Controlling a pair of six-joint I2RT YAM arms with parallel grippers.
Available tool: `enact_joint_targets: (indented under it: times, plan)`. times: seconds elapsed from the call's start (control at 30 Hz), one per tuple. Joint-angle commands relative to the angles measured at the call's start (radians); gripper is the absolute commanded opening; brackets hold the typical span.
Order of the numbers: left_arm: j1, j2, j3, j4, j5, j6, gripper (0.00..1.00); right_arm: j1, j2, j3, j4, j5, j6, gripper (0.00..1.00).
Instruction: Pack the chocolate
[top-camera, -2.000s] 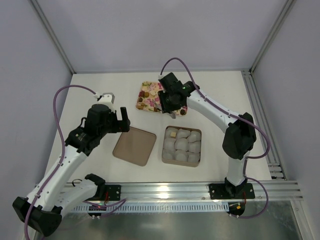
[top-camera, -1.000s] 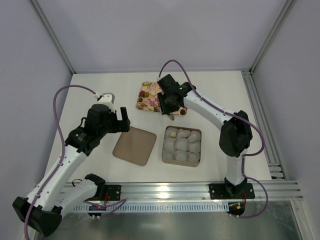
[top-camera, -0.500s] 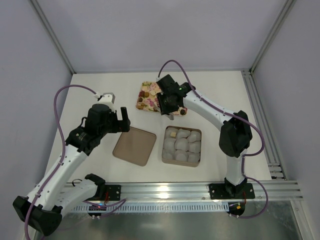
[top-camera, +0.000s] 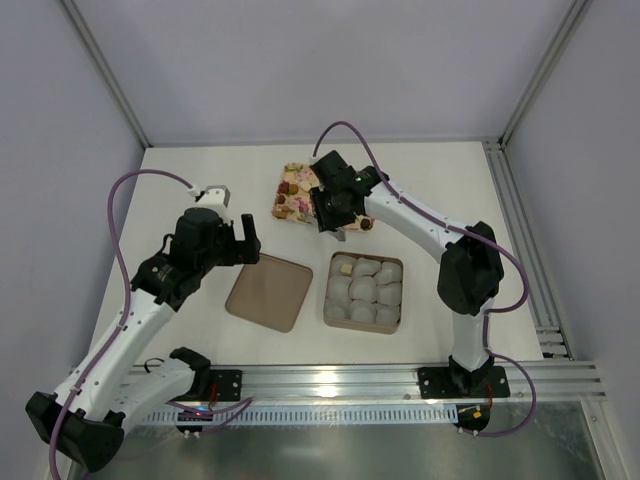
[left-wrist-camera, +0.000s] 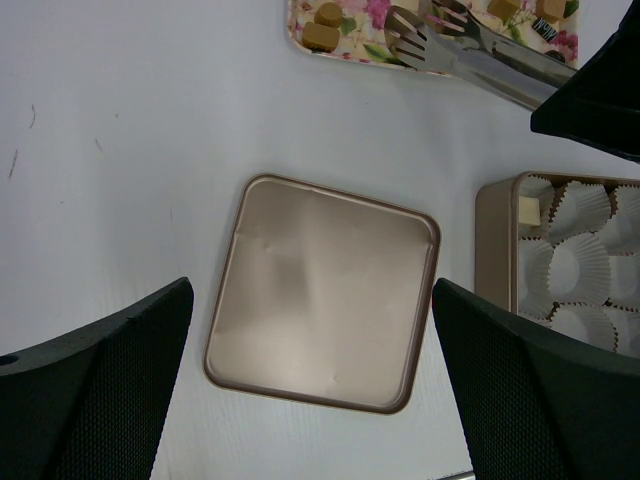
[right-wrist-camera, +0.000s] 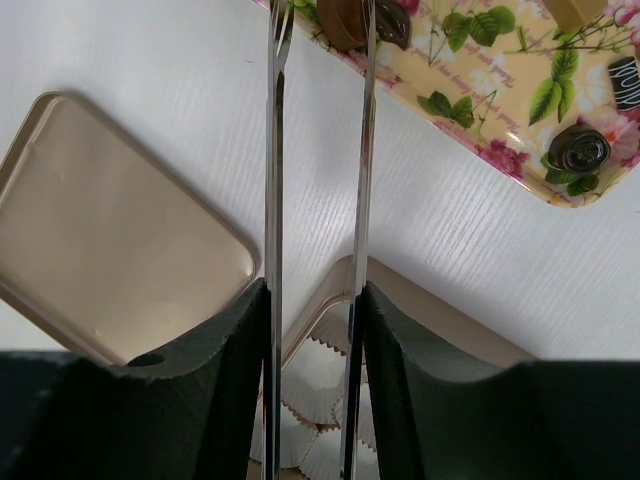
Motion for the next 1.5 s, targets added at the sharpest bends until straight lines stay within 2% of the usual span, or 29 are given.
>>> enact_joint_targets:
  times: [0.0,0.9,1.47]
  plan:
    - [0.003,0.003,0.036,0.014,0.009,-0.002,1.0,0.006,-0.048,0.035,0.026,-0.003,-0.001,0.43]
    - [0.003,0.0,0.034,0.014,0.009,-0.004,1.0,0.006,-0.014,0.001,-0.021,0.025,-0.064,0.41]
    - [0.003,0.002,0.033,0.014,0.004,-0.004,1.0,-0.003,-0.008,0.078,-0.043,0.022,-0.079,0.27]
